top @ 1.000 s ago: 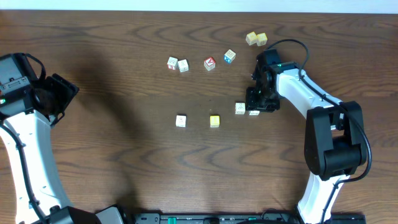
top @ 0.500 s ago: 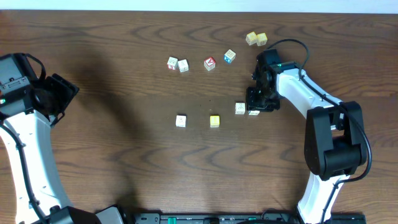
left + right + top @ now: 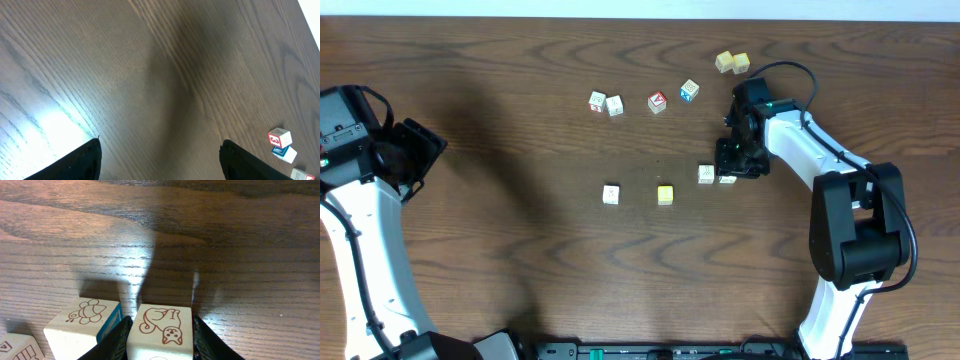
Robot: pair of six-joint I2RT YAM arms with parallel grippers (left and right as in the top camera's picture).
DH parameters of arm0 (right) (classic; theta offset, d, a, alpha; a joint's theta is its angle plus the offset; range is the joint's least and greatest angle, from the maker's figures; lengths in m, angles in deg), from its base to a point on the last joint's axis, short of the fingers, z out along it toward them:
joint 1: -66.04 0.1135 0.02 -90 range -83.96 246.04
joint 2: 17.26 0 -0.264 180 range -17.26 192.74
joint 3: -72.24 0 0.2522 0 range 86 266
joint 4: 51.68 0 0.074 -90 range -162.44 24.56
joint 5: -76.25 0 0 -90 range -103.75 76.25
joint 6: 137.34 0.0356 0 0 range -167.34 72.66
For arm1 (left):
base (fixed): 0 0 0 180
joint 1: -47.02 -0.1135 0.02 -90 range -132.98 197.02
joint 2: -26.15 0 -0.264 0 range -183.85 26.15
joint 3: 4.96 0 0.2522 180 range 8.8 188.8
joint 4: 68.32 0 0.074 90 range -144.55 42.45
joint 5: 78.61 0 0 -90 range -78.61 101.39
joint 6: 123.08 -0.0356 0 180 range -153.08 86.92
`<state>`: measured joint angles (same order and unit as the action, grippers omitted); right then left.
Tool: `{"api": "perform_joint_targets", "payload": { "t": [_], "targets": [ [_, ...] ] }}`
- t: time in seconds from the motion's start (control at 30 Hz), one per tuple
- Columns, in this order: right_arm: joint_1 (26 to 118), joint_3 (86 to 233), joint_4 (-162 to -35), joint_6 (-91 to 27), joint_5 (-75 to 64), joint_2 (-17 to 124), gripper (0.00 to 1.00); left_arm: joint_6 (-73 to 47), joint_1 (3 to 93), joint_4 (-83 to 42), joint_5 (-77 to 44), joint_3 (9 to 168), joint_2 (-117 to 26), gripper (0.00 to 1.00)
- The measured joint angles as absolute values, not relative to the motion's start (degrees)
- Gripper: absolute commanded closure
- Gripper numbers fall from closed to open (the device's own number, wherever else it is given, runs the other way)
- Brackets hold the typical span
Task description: Lift 4 blocks
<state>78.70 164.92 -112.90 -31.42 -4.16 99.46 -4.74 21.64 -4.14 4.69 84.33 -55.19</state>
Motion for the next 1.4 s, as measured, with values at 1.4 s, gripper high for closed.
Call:
{"api": "perform_joint_targets", "payload": {
  "t": [1.4],
  "targets": [
    [78.0, 182.1, -133.2, -34.2, -2.3, 99.5, 0.50, -4.7, 21.6, -4.1, 4.7, 84.3, -55.2, 0.24]
  ]
}}
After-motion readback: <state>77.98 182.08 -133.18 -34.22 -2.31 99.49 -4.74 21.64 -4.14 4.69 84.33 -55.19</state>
